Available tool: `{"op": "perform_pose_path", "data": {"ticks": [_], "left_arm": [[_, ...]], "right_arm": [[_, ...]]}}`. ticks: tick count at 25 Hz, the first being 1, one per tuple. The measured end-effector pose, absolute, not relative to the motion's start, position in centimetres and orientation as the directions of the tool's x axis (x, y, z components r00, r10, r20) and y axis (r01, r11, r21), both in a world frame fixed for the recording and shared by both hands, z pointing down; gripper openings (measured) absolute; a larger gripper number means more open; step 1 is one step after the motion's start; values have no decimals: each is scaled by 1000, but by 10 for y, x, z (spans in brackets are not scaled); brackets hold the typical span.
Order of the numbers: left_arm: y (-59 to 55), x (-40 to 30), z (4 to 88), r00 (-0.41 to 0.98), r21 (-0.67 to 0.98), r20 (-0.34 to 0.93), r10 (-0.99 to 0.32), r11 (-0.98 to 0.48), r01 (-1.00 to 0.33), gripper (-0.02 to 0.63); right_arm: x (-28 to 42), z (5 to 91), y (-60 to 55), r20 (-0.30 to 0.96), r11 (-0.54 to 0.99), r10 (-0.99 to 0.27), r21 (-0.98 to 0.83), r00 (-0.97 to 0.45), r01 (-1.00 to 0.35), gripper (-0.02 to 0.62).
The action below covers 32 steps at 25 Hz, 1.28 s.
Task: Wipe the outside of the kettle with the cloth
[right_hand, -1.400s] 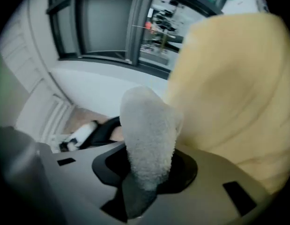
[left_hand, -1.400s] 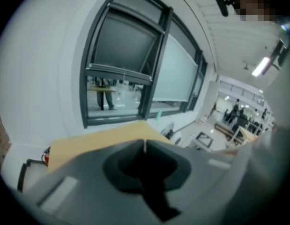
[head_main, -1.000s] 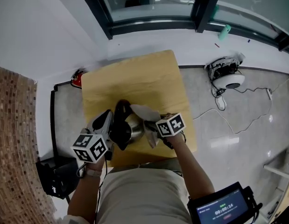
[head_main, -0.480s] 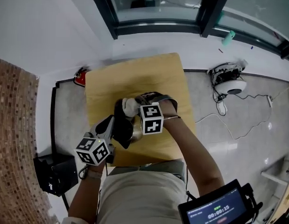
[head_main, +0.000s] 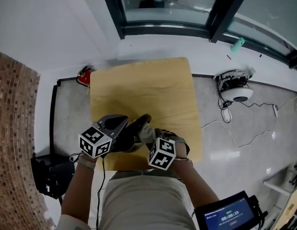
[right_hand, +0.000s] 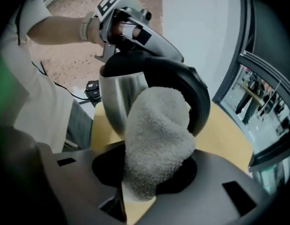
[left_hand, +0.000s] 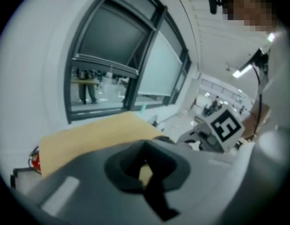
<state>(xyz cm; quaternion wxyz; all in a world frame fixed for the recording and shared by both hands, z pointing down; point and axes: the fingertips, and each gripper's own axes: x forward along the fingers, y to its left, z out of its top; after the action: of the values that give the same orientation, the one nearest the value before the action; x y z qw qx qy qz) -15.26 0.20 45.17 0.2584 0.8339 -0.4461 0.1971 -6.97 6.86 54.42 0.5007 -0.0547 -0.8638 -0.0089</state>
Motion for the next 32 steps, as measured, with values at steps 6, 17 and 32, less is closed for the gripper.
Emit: {"op": "perform_pose_path", "data": {"ticks": [6, 17, 32], "left_arm": [[15, -141, 410, 305, -7, 684, -663, -424, -906, -14], [30, -105, 434, 297, -179, 705, -644, -567, -804, -9], [44, -107, 418, 361, -94, 662, -657, -550, -830, -12]], "right_arm": [[-51, 560, 87, 881, 994, 22, -70, -473, -84, 143], [-63, 581, 59, 872, 995, -37, -11, -488, -94, 141], [-72, 571, 92, 871, 997, -10, -29, -490, -73, 141]]}}
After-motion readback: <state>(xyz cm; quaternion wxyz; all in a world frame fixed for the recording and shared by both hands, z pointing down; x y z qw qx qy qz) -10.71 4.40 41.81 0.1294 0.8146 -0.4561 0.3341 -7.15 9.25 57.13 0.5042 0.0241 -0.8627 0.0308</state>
